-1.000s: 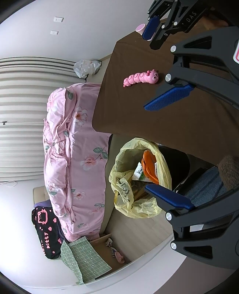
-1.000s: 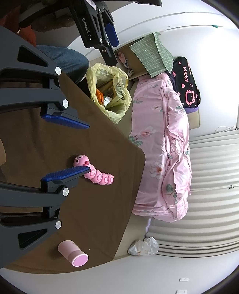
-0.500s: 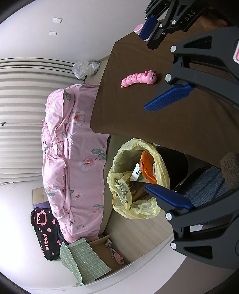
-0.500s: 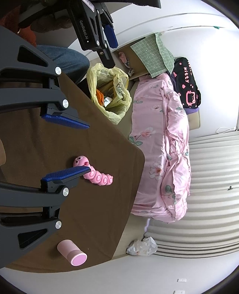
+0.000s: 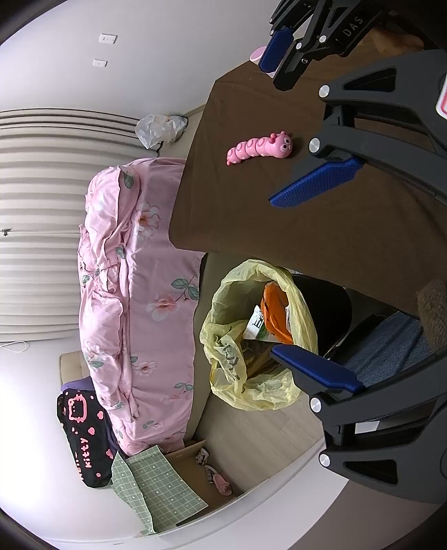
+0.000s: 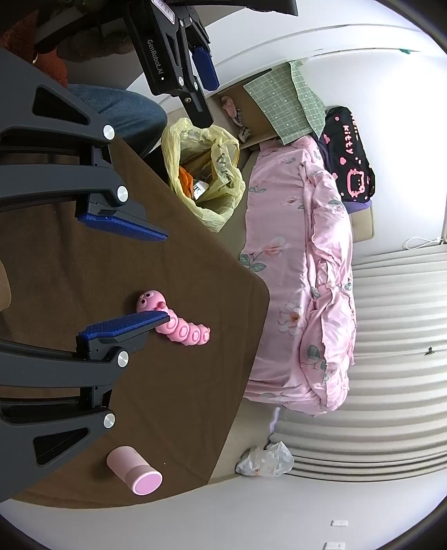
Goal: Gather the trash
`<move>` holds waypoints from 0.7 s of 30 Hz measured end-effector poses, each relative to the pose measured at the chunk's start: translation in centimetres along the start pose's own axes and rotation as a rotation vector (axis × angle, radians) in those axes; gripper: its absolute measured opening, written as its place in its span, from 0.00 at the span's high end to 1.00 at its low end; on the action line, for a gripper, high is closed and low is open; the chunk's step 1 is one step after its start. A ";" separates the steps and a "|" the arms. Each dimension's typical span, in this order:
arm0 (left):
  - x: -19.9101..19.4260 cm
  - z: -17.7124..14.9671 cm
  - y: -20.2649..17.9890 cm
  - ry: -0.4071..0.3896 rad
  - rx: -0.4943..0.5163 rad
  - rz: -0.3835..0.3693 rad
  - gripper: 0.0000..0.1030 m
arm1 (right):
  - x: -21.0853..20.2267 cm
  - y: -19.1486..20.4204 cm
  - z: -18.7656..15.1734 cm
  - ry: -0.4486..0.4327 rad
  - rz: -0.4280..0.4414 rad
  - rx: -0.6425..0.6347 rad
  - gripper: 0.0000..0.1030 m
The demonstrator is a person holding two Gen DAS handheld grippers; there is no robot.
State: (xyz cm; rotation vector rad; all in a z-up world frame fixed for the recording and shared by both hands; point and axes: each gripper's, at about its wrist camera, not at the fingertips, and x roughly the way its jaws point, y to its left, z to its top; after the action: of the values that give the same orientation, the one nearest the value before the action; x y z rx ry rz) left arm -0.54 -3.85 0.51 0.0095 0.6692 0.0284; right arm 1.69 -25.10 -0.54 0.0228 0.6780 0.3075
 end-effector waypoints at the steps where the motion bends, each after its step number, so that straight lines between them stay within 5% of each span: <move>1: 0.0 0.0 0.0 0.000 -0.001 0.001 0.24 | 0.0 0.0 0.0 0.000 -0.001 -0.001 0.61; 21: -0.2 0.2 0.1 -0.003 -0.003 0.002 0.24 | -0.1 0.0 0.2 -0.001 0.002 -0.001 0.61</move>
State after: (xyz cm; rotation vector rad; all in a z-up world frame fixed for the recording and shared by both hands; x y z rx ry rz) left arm -0.58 -3.79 0.78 0.0069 0.6663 0.0311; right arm 1.70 -25.12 -0.31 0.0231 0.6771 0.3099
